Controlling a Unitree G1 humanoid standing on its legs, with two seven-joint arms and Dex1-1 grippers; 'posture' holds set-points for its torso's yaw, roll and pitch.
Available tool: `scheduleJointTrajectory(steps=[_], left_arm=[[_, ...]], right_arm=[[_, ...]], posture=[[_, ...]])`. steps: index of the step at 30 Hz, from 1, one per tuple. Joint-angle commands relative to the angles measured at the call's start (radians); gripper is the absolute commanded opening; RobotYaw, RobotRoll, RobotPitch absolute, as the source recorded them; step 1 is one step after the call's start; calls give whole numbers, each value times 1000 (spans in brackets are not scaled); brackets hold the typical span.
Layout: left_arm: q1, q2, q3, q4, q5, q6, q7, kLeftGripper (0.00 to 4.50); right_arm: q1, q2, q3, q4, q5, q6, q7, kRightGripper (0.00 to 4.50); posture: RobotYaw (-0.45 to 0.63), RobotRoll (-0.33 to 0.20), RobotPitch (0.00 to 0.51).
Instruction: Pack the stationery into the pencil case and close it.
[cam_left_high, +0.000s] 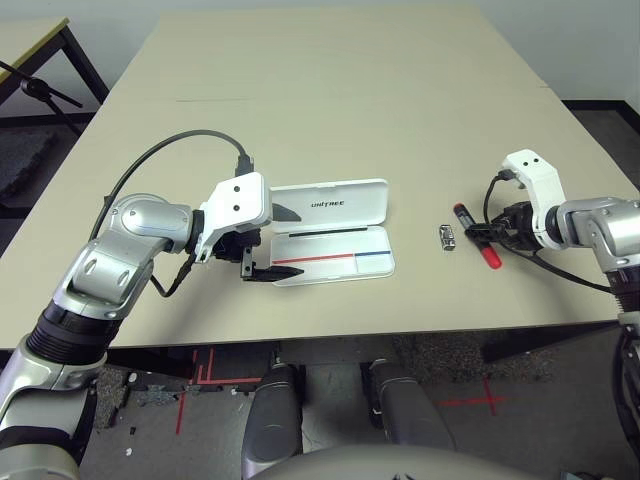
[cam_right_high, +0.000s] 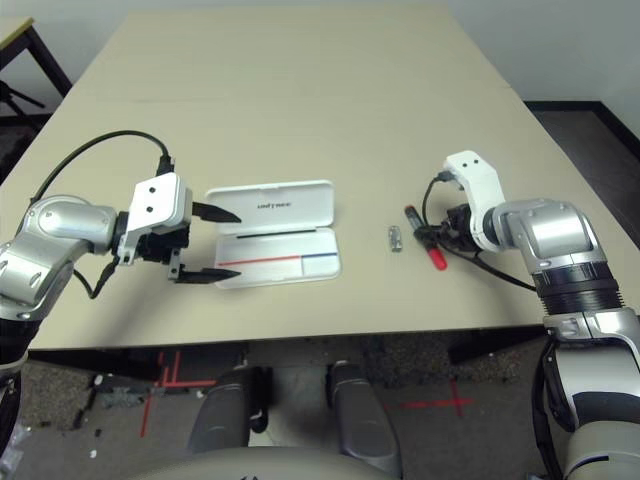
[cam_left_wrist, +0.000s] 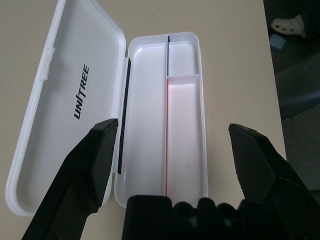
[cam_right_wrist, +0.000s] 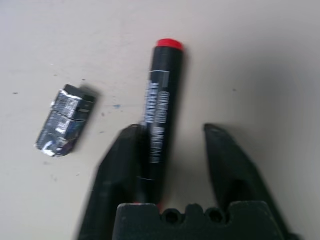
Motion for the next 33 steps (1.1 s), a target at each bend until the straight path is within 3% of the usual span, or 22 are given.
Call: scheduleJointTrajectory(steps=[1,3,13,21,26,33], left_arm=[[-9,6,-16,-11,10,4,-5,4500],[-10,7,-16,-8,11,3,-6,4500],[-4,21,-2,-2,10,-3,-10,4500],[1,32,0,-1,8,-3,-10,4500],[5,36,0,-3,10,-1,-7,4500],[19,46,9,-24,10,10,7,4500]], right_arm=[[-11,-34,5,43,-29,-13,-1,919],[-21,-47,2,43,-33,-52,15,473],[-24,-147,39,-78,-46,-363,276,473],[-120,-198,166,-163,-99,-556,561,473],[-202,-137,246,-186,-133,-619,653,473],[-266,44,330,-183,-182,-620,645,473]], posture=[[-59,0,114],[-59,0,114],[-58,0,129],[-57,0,134],[-42,0,133],[-15,0,135]])
